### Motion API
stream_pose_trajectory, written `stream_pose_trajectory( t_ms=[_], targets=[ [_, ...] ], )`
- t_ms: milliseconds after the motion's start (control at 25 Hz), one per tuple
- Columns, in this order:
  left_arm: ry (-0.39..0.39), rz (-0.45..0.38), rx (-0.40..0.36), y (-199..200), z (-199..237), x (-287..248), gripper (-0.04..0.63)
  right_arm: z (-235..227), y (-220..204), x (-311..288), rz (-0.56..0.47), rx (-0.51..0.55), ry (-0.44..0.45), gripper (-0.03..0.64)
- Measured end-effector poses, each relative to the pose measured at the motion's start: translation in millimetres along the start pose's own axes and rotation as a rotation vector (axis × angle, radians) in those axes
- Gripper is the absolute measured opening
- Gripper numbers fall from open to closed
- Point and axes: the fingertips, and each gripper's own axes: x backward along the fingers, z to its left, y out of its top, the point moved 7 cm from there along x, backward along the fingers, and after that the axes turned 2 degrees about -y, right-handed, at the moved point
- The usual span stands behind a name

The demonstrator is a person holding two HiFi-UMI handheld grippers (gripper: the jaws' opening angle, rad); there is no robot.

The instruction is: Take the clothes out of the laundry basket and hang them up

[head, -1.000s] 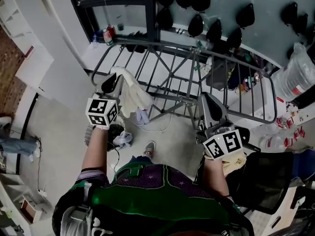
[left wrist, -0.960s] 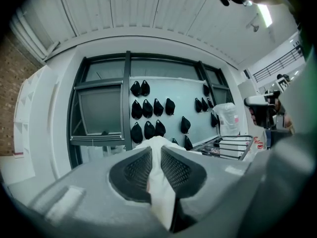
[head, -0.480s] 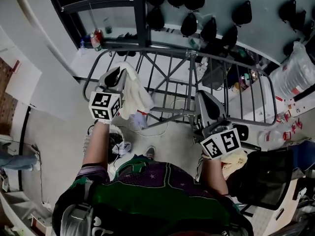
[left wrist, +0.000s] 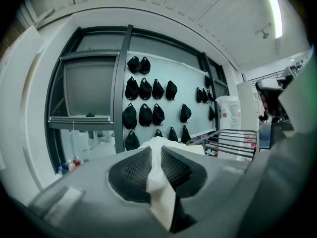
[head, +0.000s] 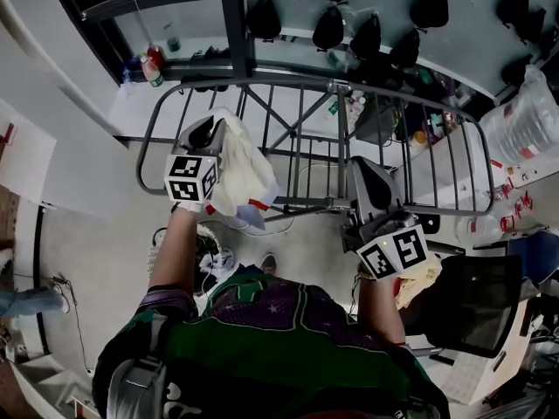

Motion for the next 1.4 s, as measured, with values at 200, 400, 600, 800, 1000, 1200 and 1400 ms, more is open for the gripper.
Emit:
stream_pose_trajectory(
  t_ms=[200, 400, 600, 800, 1000, 1200, 1400],
  targets=[
    [-0.012, 0.033, 0.011, -22.8, 17.6, -22.0, 0.074, -1.3, -12.6, -15.7, 0.032, -0.007, -0.024, 0.000],
    [0.002, 0.092, 0.035, -53.1, 33.4, -37.6, 0.083, -2.1, -24.7, -26.1, 0.060, -0.008, -0.037, 0.000],
    [0.054, 0.130, 0.057, -80.3, 43.4, -35.4, 0.101, -4.2, -33.7, -33.5, 0.086, -0.017, -0.031, 0.000],
    [0.104, 0.100, 0.039, -80.4, 55.6, -24.4, 0.142, -4.2, -36.2, -38.9, 0.095, -0.022, -0.016, 0.000],
    [0.120, 0.080, 0.049, -75.8, 63.1, -10.3, 0.144, -0.8, -40.6, -41.0, 0.105, -0.027, 0.000, 0.000],
    [0.118, 0.062, 0.050, -72.1, 57.2, 0.2, 0.144, 5.7, -38.8, -40.6, 0.096, -0.025, 0.017, 0.000],
    [0.107, 0.046, 0.043, -67.6, 47.7, 7.3, 0.144, 10.9, -36.5, -34.6, 0.083, -0.022, 0.026, 0.000]
  ],
)
